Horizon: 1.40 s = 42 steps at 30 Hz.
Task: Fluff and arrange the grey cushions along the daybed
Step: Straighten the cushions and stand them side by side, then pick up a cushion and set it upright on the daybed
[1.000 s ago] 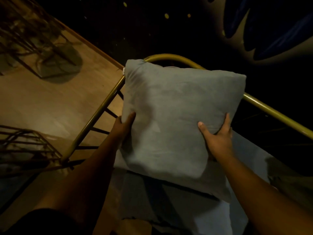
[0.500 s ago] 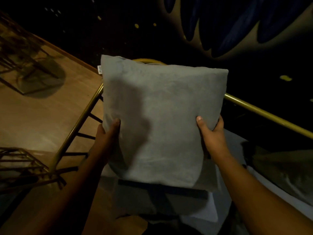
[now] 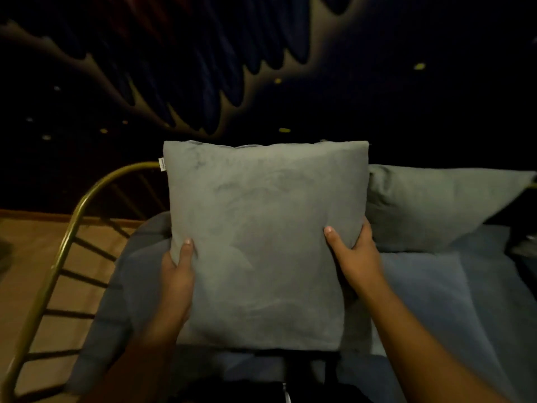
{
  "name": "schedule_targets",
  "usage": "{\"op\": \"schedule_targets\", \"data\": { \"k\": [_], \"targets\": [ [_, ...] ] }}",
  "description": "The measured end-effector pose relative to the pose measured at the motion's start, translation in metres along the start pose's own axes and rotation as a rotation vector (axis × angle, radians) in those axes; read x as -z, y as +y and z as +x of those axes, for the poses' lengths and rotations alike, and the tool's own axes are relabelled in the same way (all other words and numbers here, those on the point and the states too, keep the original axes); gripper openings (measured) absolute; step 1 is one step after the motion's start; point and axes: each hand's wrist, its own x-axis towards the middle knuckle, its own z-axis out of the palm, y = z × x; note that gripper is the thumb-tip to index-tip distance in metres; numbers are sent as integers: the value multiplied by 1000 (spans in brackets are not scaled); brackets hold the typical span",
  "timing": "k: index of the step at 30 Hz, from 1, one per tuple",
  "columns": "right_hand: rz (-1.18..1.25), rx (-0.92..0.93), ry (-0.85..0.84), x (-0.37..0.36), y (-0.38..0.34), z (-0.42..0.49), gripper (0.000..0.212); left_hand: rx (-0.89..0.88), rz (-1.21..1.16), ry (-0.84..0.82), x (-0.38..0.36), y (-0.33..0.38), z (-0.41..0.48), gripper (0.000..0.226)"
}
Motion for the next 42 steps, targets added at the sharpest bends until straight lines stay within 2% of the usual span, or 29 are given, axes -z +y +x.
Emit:
{"op": "schedule_targets", "data": {
  "k": [3, 7, 11, 14, 16, 20, 24, 26, 29, 31, 33, 37, 40, 42],
  "targets": [
    [21, -23, 140, 53, 21, -12, 94, -42, -20, -138, -38, 9, -26, 52],
    [24, -98, 322, 117, 54, -18, 99, -118, 32, -353, -99, 18, -66, 60],
    [13, -175, 443, 177, 89, -13, 107, -178, 84, -533, -165, 18, -99, 58],
    [4, -275, 495, 215, 120, -9, 113, -219, 109, -627, -214, 13, -121, 29],
    [-2, -347, 516, 236, 140, -8, 117, -253, 133, -697, -240, 8, -136, 32],
    [15, -422, 515, 261, 177, -1, 114, -272, 246, -784, -279, -11, -149, 69],
    [-59, -452, 330, 246, 200, 8, 109, -161, 407, -840, -303, -36, -146, 94],
    [-113, -464, 294, 233, 202, 12, 104, -94, 437, -806, -310, -39, -147, 93],
    [-132, -462, 356, 218, 195, 15, 100, -70, 474, -793, -312, -37, -144, 75],
    [-176, -389, 389, 207, 185, 14, 91, -95, 495, -819, -306, -35, -138, 66],
    [-212, -257, 382, 190, 169, 10, 73, -126, 552, -775, -294, -30, -127, 62],
    [-279, 109, 295, 127, 128, 4, 40, -349, 594, -695, -248, -22, -92, 28],
    [-247, 355, 180, 64, 99, 4, 30, -327, 598, -651, -198, -17, -61, 25],
    [-253, 354, 31, 21, 84, 10, 33, -337, 658, -622, -162, -17, -37, 38]
  ]
}}
